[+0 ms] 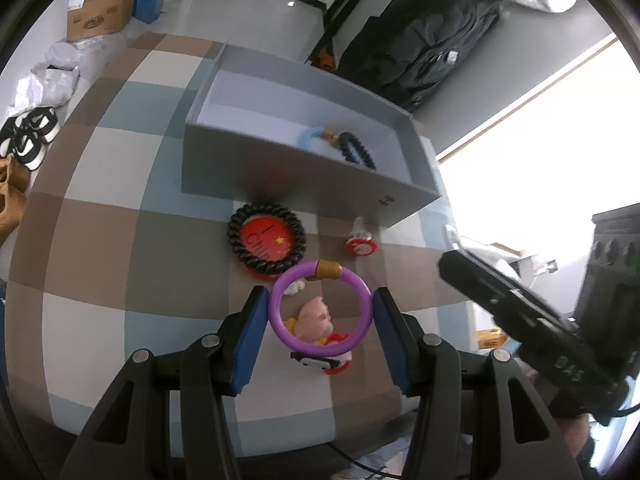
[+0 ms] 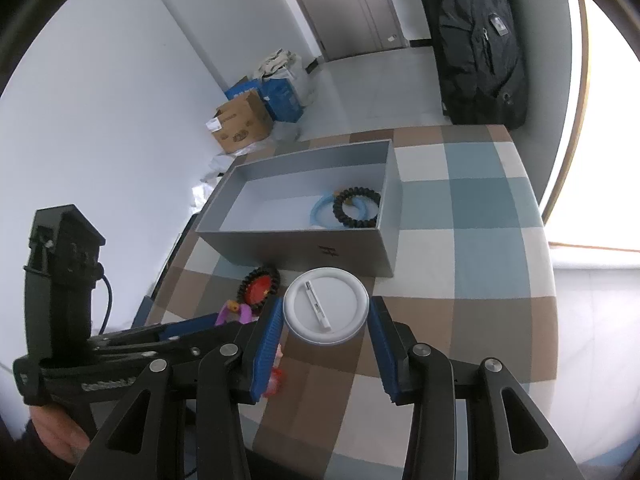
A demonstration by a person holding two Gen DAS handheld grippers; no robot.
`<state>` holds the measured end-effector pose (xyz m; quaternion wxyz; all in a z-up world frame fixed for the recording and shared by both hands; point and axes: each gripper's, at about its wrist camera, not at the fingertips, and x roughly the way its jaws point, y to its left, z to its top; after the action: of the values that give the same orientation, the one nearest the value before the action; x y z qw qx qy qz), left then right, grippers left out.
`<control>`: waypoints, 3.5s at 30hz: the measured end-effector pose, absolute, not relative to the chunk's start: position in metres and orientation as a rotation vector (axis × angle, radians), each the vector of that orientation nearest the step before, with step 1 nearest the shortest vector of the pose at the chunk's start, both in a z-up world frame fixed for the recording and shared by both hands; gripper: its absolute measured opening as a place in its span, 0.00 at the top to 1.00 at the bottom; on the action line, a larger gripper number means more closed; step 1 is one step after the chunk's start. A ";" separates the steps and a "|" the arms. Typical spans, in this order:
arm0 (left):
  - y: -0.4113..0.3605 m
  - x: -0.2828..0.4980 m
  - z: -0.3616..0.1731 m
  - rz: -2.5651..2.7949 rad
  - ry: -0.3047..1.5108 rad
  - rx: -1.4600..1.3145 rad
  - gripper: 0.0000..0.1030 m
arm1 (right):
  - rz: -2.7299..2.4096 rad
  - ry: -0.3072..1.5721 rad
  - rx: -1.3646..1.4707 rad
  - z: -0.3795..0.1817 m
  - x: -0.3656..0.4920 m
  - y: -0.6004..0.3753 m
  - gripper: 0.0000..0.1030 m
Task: Organize jewelry
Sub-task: 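Grasp the purple ring with the left gripper while the right gripper holds the container, then carry the purple ring and white container into the gray box and release both, then lift both grippers away from the gray box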
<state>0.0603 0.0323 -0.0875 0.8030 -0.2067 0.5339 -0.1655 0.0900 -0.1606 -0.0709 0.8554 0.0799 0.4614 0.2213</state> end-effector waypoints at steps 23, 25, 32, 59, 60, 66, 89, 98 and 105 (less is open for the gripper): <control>0.048 0.123 -0.045 -0.319 1.008 -0.460 0.54 | 0.524 0.906 0.215 -0.044 0.141 -0.144 0.59; 0.047 0.128 -0.048 -0.319 1.016 -0.460 0.54 | 0.522 0.910 0.221 -0.044 0.148 -0.140 0.59; 0.053 0.145 -0.052 -0.317 1.023 -0.503 0.54 | 0.511 0.897 0.224 -0.043 0.163 -0.136 0.59; 0.076 0.166 -0.070 -0.435 1.001 -0.808 0.19 | 0.494 0.891 0.237 -0.043 0.187 -0.136 0.32; 0.079 0.164 -0.068 -0.437 0.992 -0.825 0.19 | 0.494 0.874 0.240 -0.040 0.184 -0.138 0.27; 0.084 0.159 -0.068 -0.375 1.005 -0.811 0.18 | 0.410 0.814 0.237 -0.033 0.177 -0.162 0.01; 0.061 0.086 -0.045 -0.150 0.854 -0.291 0.18 | 0.391 0.735 0.132 -0.026 0.121 -0.189 0.00; 0.050 0.068 -0.065 -0.193 0.946 -0.235 0.18 | 0.471 0.840 0.118 -0.047 0.104 -0.169 0.00; 0.051 0.058 -0.072 -0.189 0.999 -0.270 0.18 | 0.505 0.951 0.123 -0.077 0.087 -0.157 0.00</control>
<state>0.0578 0.0510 -0.0725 0.8648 -0.1286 0.4769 -0.0903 0.0874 -0.1573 -0.0765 0.8567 0.0584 0.4527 0.2403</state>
